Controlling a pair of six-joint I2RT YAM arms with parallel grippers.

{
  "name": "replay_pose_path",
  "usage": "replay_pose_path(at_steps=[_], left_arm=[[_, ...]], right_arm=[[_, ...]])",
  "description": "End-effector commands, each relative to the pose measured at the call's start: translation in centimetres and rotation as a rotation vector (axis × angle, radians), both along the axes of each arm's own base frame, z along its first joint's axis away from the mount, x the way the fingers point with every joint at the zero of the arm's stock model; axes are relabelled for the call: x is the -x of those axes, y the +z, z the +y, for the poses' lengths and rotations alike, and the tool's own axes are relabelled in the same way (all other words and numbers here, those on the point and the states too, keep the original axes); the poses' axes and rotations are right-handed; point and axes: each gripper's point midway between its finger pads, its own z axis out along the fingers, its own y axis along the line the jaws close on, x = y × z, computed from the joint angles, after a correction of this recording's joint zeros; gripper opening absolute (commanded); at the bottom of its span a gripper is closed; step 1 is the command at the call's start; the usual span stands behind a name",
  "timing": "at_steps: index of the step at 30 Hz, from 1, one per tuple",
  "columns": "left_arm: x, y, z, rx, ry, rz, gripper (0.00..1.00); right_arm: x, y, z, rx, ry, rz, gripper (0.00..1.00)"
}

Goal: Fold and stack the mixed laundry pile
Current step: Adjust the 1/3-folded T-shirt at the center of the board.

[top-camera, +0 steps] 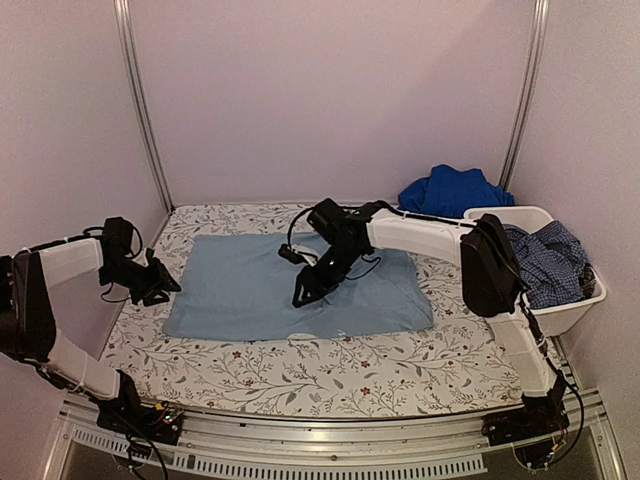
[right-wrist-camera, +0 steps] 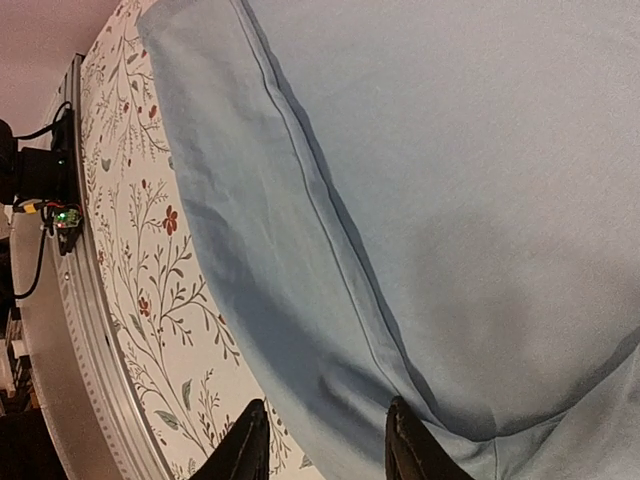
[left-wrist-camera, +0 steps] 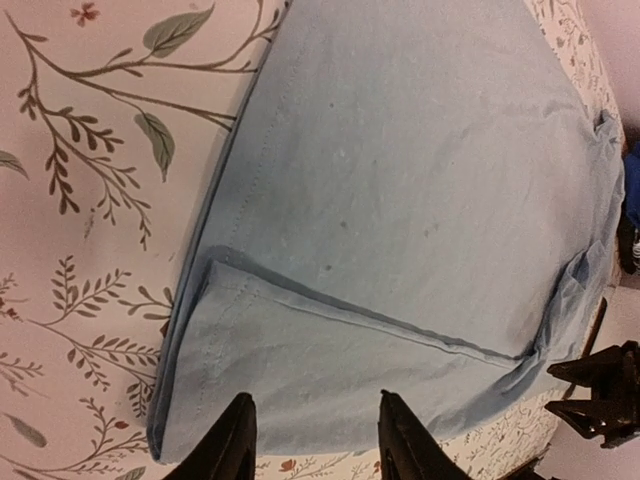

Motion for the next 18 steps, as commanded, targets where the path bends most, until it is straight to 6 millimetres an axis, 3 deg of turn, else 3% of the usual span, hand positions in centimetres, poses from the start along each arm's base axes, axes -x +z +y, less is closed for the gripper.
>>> replay_pose_path(at_steps=[1, 9, 13, 18], left_arm=[[-0.2, 0.2, 0.6, 0.021, 0.025, 0.016, 0.41], [-0.8, 0.7, 1.6, 0.025, 0.038, -0.002, 0.41], [-0.8, 0.5, 1.7, 0.022, 0.036, 0.001, 0.41], [-0.7, 0.0, 1.9, 0.01, 0.039, 0.009, 0.41]], right_arm=[[-0.6, -2.0, 0.4, 0.057, 0.021, -0.069, 0.37], [0.5, -4.7, 0.8, 0.119, 0.056, -0.093, 0.37], [0.0, -5.4, 0.4, 0.158, 0.039, -0.126, 0.45], [0.0, -5.9, 0.4, 0.172, 0.035, -0.132, 0.41]])
